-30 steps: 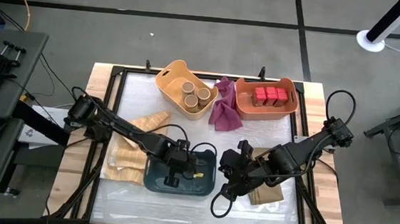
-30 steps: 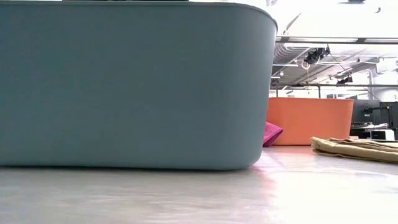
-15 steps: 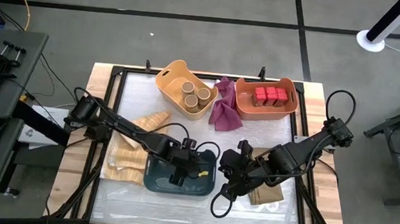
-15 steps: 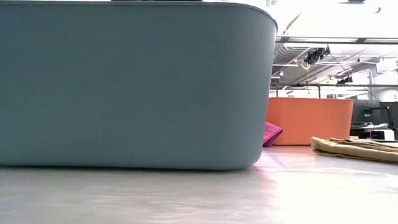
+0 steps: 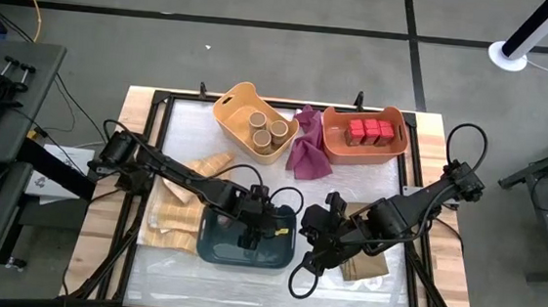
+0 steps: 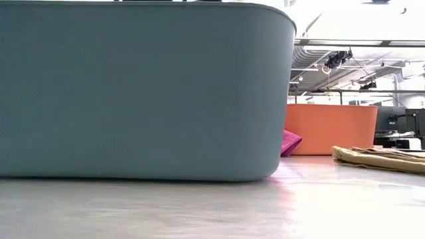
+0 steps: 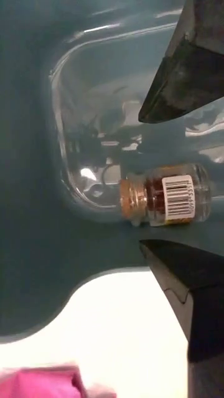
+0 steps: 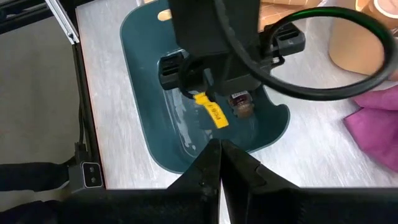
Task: Sort spices by type
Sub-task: Adjust the transparent seasoning bottle in the blue bin
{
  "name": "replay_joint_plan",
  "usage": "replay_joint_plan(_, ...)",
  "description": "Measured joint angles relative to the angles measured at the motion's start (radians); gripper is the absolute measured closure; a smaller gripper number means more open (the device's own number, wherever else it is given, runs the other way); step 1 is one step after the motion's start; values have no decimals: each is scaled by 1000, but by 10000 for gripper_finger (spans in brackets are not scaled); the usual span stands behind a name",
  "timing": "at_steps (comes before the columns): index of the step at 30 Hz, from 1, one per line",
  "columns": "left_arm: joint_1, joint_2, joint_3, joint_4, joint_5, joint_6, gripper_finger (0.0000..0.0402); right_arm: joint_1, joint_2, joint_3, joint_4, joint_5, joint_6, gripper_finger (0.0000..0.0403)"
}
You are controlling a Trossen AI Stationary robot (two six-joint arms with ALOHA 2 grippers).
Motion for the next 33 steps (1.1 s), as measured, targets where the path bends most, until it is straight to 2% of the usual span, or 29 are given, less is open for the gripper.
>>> replay_joint_plan(7,-23,13,-3,28,-31,-59,96,0,0,0,0,12,-2,403)
replay_joint_plan(17,-26,94,-6,8,-49,-80,96,-1,0,0,0,18,1,403)
replay_joint_plan(24,-26,97,-6,14,-98,-85,100,-1,0,0,0,19,4,403)
replay_joint_plan(28,-26,97,-6,9,-113,-74,147,-1,0,0,0,18,4,403)
replay_joint_plan(33,-26,88,-5,13,-112,-72,271,-1,0,0,0,18,4,403)
